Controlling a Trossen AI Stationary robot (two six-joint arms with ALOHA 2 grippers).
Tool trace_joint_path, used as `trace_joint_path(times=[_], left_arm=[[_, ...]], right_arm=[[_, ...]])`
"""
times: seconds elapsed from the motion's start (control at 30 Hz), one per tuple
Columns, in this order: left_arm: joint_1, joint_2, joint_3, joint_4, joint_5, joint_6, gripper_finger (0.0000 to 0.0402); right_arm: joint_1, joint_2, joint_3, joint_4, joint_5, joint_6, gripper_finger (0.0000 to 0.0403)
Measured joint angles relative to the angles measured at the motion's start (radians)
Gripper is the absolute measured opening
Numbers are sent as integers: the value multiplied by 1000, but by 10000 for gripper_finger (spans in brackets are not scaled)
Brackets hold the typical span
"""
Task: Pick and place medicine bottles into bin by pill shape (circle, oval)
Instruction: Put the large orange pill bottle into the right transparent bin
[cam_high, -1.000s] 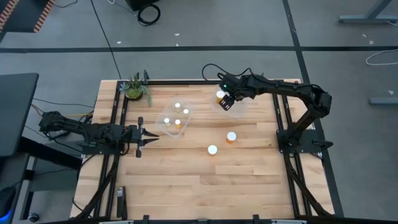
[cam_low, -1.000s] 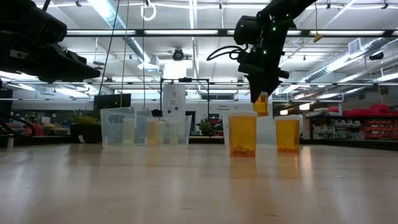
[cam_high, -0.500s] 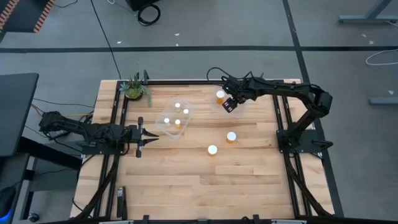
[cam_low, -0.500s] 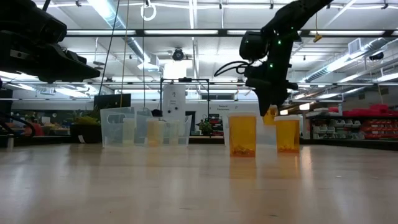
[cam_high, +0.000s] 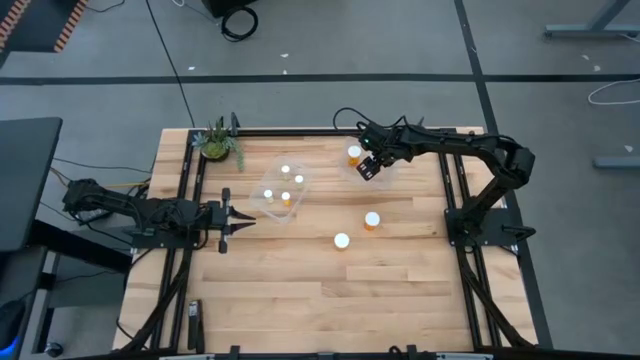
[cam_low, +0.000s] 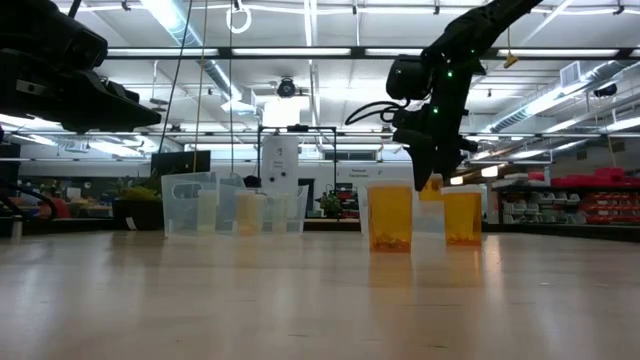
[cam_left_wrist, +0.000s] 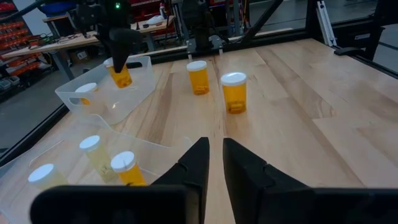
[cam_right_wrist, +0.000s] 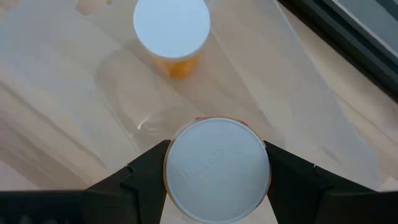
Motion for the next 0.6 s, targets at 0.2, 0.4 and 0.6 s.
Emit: trace_joint_path(times=[0.2,0.4,0.6], left_arm=[[0,0,0,0,0,0,52],[0,0,0,0,0,0,60],[0,0,0,0,0,0,58]], right_arm=[[-4,0,0,11,-3,8,236],[-4,0,0,41,2,28,236],[-11,1,-53,79,5,45,236]])
